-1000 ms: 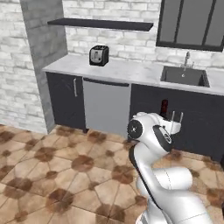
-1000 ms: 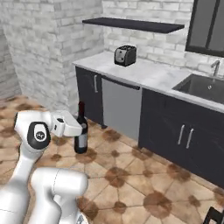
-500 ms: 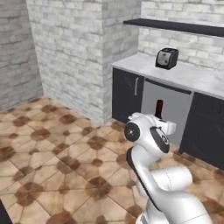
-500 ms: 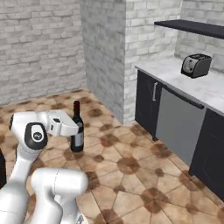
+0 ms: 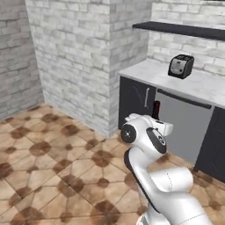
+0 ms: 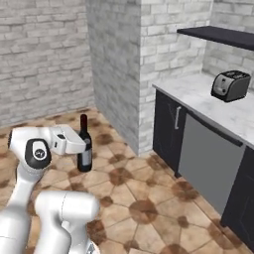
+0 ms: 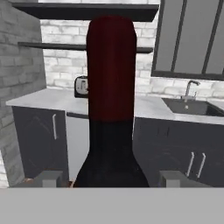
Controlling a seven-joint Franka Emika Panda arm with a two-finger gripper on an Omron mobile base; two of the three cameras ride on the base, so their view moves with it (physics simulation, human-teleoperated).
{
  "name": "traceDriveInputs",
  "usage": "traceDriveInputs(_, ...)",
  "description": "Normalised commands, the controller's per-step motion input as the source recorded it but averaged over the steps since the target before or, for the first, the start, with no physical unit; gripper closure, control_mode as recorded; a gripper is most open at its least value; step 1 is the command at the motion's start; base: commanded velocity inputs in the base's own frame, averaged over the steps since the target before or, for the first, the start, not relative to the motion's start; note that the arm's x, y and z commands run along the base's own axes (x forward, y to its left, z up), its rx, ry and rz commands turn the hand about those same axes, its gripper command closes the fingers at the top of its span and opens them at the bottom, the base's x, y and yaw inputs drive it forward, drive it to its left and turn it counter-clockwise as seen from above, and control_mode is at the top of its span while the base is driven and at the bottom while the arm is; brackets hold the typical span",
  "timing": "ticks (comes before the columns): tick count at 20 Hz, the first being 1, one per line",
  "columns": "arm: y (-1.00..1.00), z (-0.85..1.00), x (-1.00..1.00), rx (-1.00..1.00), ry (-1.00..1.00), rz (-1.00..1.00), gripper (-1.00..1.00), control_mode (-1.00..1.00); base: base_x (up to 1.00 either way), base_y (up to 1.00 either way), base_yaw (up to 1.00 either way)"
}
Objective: There is a wine glass and glass cup on the dining counter. Place the wine bottle next to the wine glass and the juice bottle next to the glass cup.
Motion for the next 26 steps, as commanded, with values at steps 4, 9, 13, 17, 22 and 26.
traceDriveInputs(4,0.0,0.0,0.0,0.0,0.0,0.0,1.0,1.0,0.94,0.02,0.07)
traceDriveInputs(9,0.0,0.0,0.0,0.0,0.0,0.0,1.0,1.0,0.88,0.02,0.31)
traceDriveInputs(13,0.0,0.0,0.0,0.0,0.0,0.0,1.0,1.0,0.8,0.0,0.42)
traceDriveInputs(17,0.0,0.0,0.0,0.0,0.0,0.0,1.0,1.0,0.84,0.0,0.37)
traceDriveInputs(22,0.0,0.0,0.0,0.0,0.0,0.0,1.0,1.0,0.89,0.0,0.31)
traceDriveInputs(26,0.0,0.0,0.0,0.0,0.0,0.0,1.0,1.0,0.88,0.0,0.32)
